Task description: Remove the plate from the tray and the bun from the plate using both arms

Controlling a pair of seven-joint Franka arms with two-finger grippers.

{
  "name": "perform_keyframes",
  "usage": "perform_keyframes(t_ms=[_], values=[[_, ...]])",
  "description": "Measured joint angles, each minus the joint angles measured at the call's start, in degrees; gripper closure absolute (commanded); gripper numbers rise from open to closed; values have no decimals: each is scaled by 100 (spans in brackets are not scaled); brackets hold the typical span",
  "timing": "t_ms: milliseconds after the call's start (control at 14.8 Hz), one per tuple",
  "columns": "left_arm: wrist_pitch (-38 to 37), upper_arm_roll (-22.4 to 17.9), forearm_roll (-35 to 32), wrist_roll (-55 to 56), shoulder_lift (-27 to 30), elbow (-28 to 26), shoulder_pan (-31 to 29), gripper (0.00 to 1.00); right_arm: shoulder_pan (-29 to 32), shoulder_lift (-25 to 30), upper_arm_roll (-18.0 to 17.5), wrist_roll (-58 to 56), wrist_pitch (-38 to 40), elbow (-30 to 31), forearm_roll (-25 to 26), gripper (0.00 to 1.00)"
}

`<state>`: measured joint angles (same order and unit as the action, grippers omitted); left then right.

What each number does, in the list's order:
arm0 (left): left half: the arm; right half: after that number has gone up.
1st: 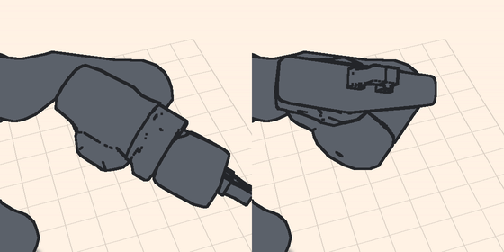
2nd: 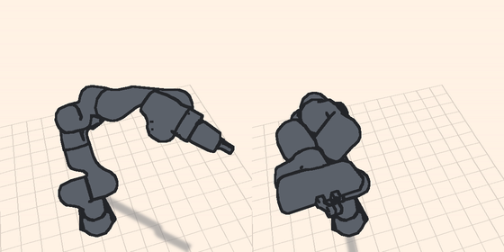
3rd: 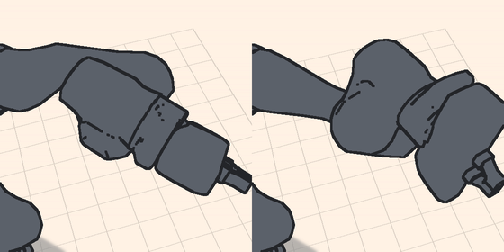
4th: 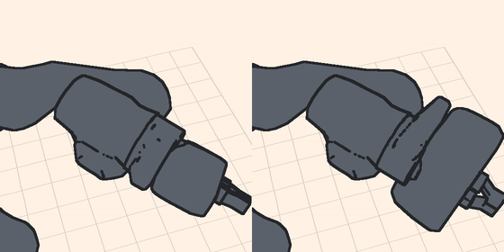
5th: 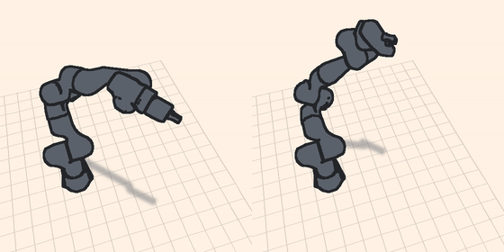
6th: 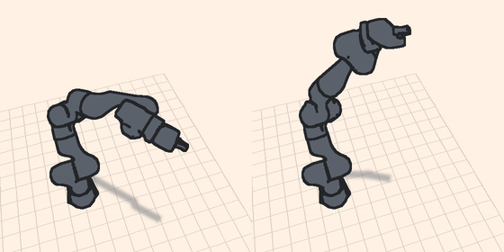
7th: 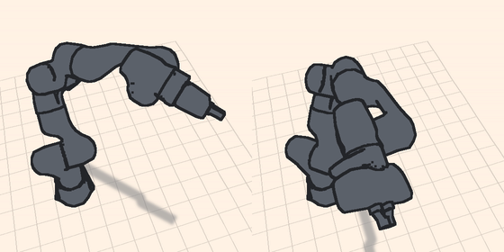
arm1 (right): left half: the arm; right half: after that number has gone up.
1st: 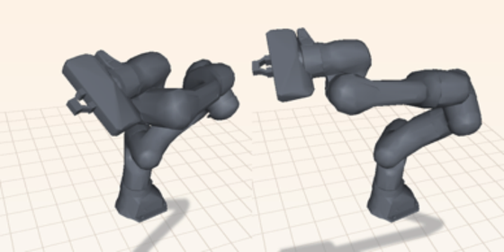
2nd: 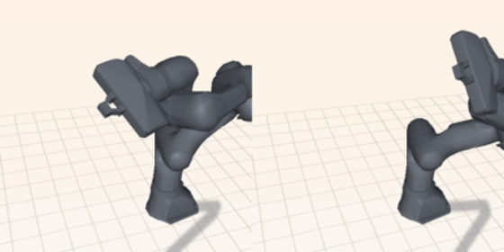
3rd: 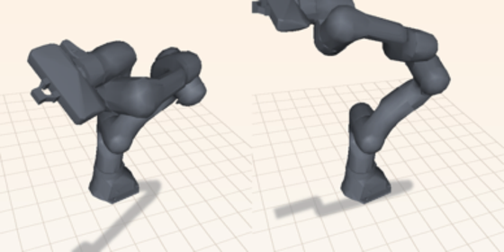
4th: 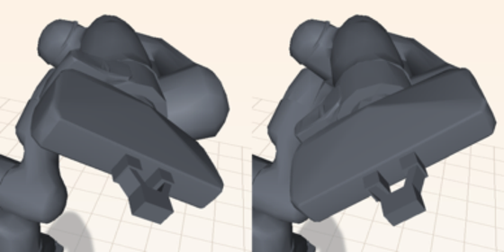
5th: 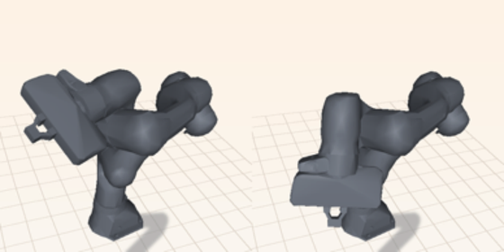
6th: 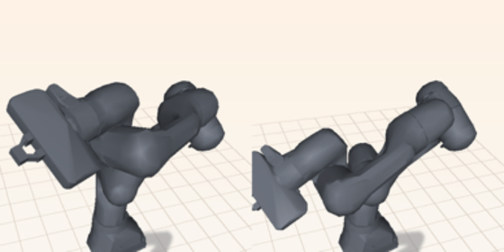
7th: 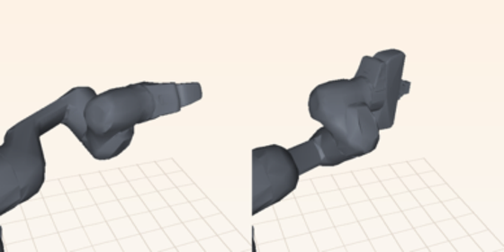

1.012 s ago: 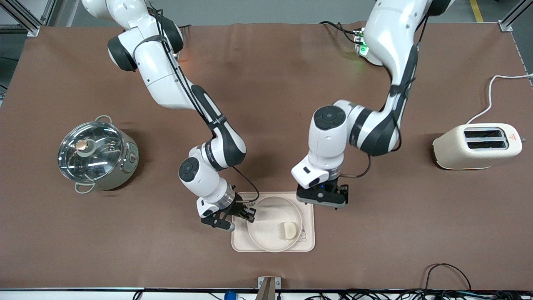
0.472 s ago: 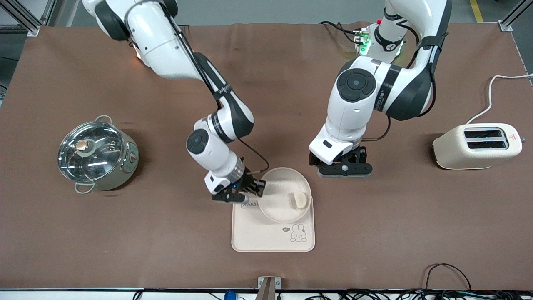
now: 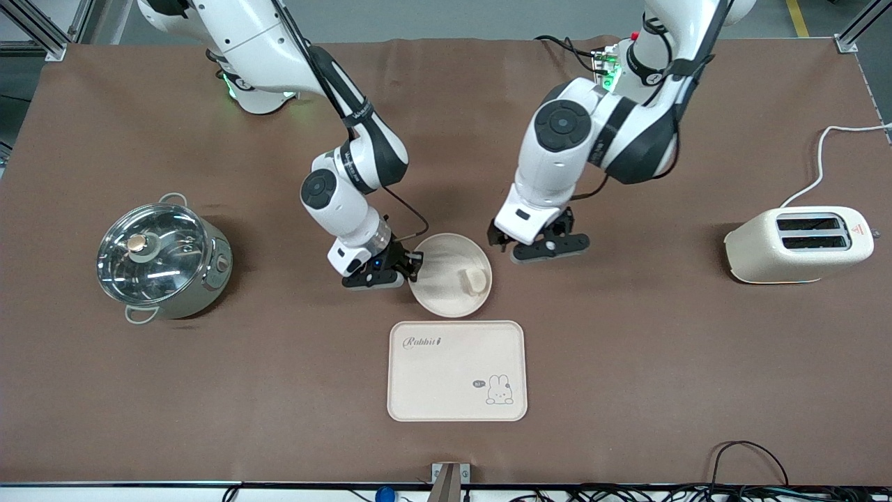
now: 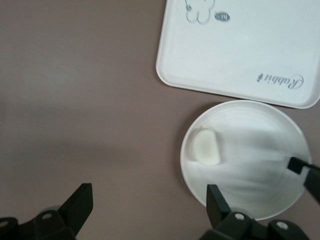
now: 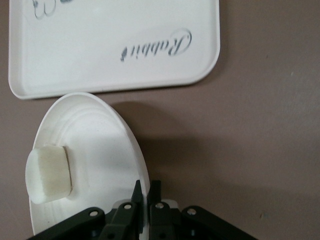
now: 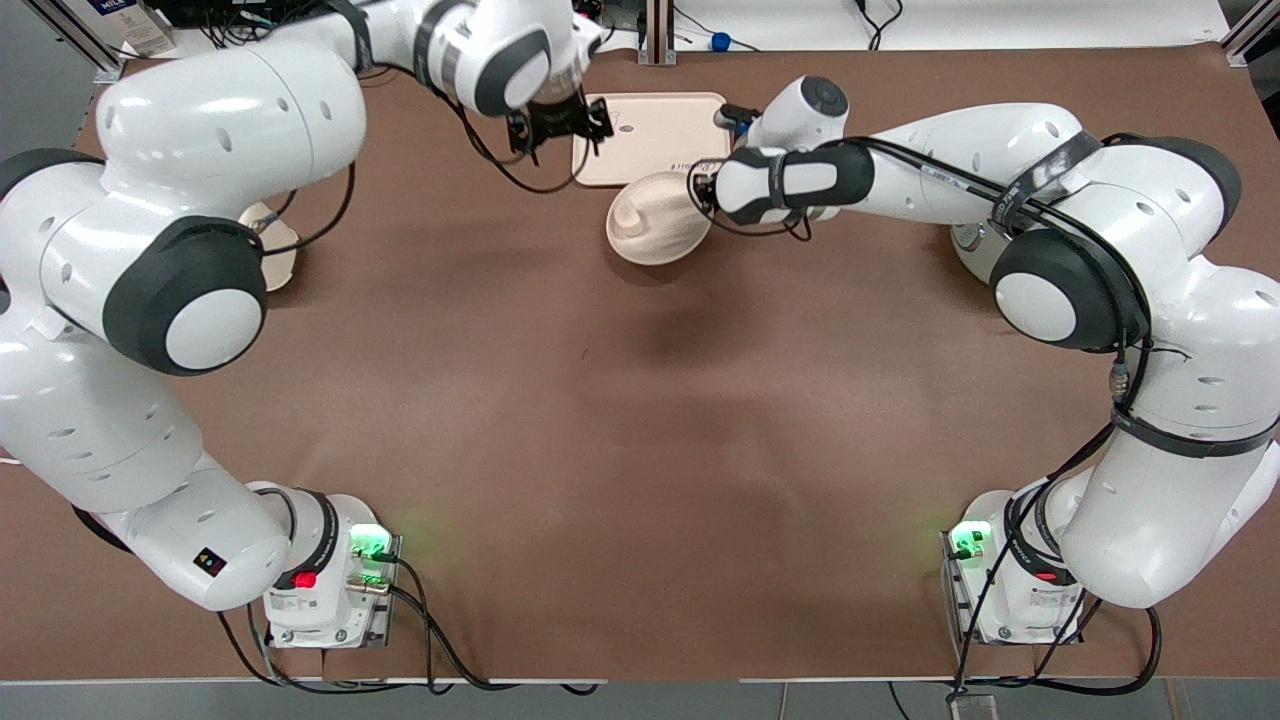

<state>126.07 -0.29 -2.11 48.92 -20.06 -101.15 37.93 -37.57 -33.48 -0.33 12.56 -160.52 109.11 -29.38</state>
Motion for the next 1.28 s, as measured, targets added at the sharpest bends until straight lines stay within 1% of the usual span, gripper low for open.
perform_keyframes(t_ms=[67, 135, 202, 270, 405, 607, 877, 1012, 1080, 1282], values=[[338, 52, 0, 189, -88, -174, 83, 0, 0, -2, -72, -23, -149, 144, 0, 83], [663, 69, 0, 322, -224, -260, 182, 0, 4, -1, -116, -26, -249, 233, -4, 46], [982, 72, 0, 399, -390, -271, 265, 0, 26, -1, -135, -26, -282, 267, -29, 21], [1314, 72, -7, 412, -570, -242, 313, 0, 82, -1, -145, -28, -282, 277, -119, 0], [1797, 65, -135, 411, -918, -78, 304, 0, 272, 15, -175, -65, -281, 276, -389, 0], [1951, 59, -363, 411, -1368, 302, 237, 0, 559, 220, -198, -81, -240, 252, -532, 0], [2065, 65, -368, 434, -1819, 654, 283, 0, 1130, 867, -186, -118, 455, 246, -539, 0], [2184, 65, -373, 435, -1960, 684, 283, 0, 1512, 1270, -105, -323, 1223, 239, -451, 0], [2205, 64, -377, 435, -2010, 684, 282, 0, 1694, 1478, -15, -427, 1638, 225, -195, 0], [2213, 69, -383, 435, -2145, 683, 289, 0, 2105, 2164, 379, -477, 3161, 10, 1102, 0]])
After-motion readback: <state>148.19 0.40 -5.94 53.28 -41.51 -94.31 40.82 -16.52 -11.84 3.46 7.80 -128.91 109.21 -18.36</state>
